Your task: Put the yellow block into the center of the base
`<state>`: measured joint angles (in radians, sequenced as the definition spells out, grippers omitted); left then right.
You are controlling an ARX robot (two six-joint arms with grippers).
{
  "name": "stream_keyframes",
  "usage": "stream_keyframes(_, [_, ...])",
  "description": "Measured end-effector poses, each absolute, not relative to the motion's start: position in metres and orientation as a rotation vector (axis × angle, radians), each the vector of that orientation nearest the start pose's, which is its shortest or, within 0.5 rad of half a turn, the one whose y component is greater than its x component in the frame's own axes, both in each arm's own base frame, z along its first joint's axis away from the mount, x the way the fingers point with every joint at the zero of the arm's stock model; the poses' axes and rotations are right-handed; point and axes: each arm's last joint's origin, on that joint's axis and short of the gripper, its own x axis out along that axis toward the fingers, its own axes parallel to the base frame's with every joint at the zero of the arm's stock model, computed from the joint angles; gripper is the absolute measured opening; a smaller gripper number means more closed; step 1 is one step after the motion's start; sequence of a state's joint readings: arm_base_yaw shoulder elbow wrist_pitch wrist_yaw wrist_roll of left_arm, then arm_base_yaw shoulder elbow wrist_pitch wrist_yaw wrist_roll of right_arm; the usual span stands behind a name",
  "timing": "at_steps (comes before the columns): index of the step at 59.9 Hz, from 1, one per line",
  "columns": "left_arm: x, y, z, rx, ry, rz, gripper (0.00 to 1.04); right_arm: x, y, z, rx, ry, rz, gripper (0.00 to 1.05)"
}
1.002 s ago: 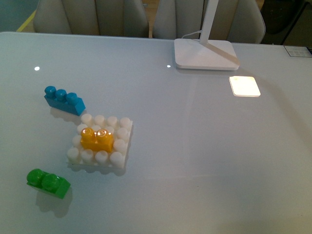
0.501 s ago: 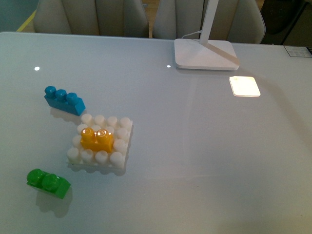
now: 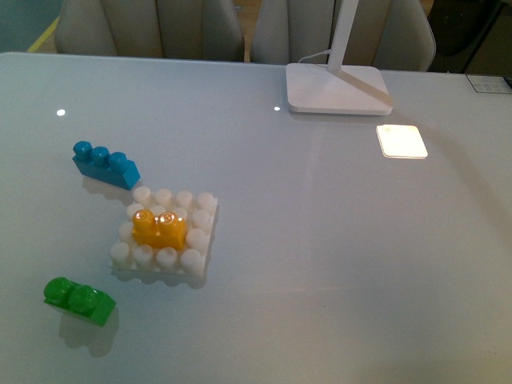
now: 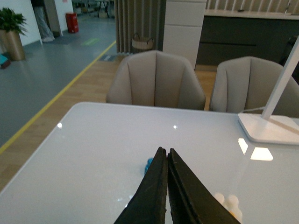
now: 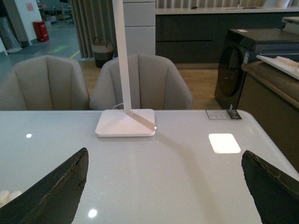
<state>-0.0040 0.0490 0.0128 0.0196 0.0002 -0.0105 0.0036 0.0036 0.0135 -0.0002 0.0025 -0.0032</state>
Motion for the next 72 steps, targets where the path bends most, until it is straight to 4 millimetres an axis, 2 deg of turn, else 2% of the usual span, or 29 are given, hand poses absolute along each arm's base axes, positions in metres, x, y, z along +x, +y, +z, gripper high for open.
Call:
stream_keyframes(41, [0.0973,-0.0004,0.1675,-0.011,-0.008,-0.004,0.03,0.0971,0.0003,0.1678,-0.003,-0.01,0.002,0.96])
stream_keyframes(53, [0.0973,-0.0004,0.1675,-0.011,-0.008,-0.004,0.48,0.0971,0.0003,0.1678,-0.003,-0.01,0.002,0.96])
stream_keyframes(64, [0.0973,-0.0004,0.1675,-0.011,-0.008,-0.004,0.81,0.0971,0.0003,0.1678,-0.003,-0.01,0.002,0.96])
stream_keyframes(68, [0.0973,-0.0004,0.1675,-0.009,-0.008,-0.004,0.99,0.0971,0.0003,0.1678,-0.003,-0.01,0.001,0.96])
stream_keyframes(72, [0.0973,-0.0004,0.1675,-0.008,-0.008,-0.004,0.97,0.0971,0.0003,0.1678,-0.003,-0.01,0.002,0.96])
